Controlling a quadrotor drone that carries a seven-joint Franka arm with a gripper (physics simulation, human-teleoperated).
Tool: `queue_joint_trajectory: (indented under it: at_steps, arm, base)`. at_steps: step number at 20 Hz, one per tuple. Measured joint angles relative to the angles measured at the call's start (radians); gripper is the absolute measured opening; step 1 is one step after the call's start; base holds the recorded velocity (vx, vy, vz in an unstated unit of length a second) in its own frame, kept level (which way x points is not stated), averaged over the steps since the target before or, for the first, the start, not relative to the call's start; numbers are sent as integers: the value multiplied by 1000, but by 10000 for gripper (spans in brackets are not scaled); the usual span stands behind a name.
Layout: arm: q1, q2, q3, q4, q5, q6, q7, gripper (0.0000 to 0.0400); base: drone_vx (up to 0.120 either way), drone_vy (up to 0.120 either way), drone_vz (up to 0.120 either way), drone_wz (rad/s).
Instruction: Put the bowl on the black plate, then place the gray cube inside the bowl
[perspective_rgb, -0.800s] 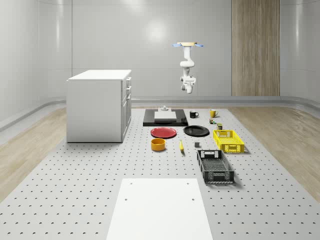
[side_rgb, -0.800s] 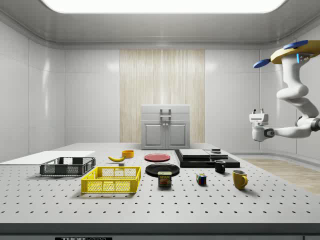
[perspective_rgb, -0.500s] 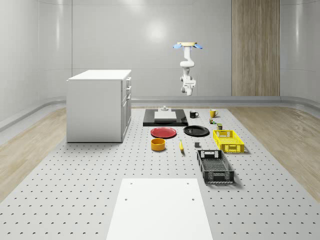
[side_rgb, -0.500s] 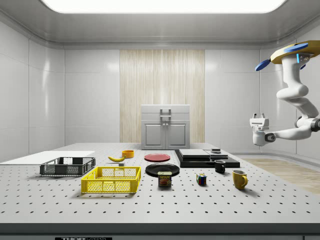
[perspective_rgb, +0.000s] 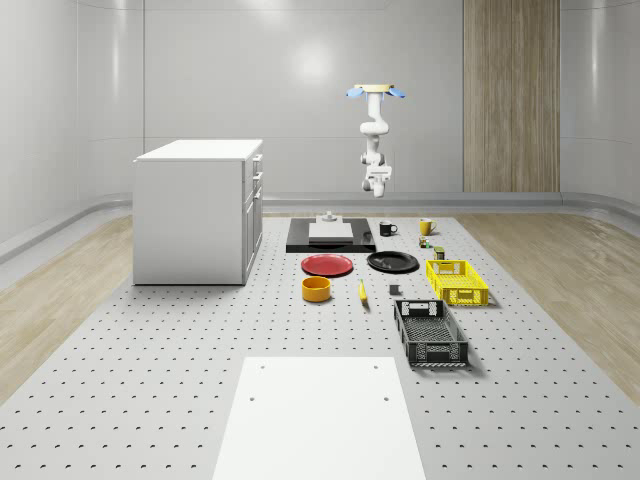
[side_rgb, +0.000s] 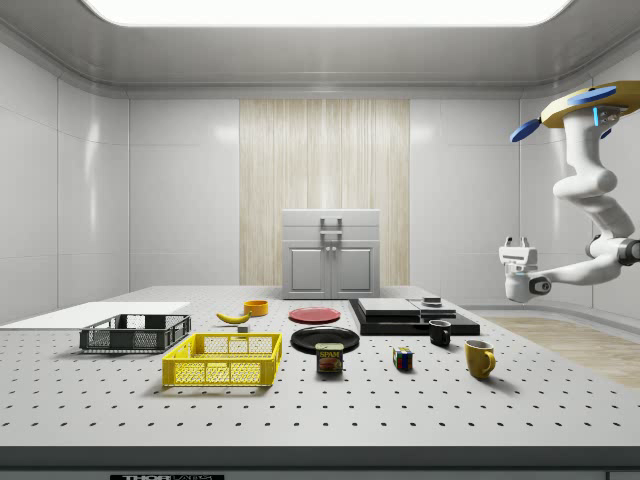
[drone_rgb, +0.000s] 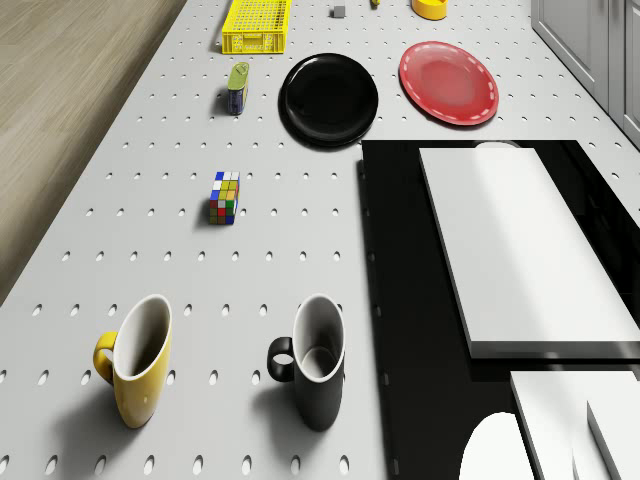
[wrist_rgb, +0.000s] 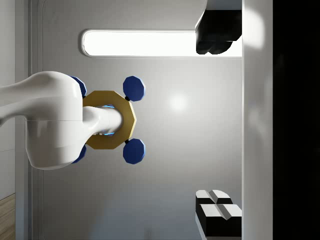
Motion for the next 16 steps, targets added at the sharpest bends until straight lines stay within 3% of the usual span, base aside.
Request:
queue_joint_trajectory:
  at_steps: [16]
  arm:
    - [-2,4,2,22,0,-5,-1,400]
  base:
    - [0,0,0,0]
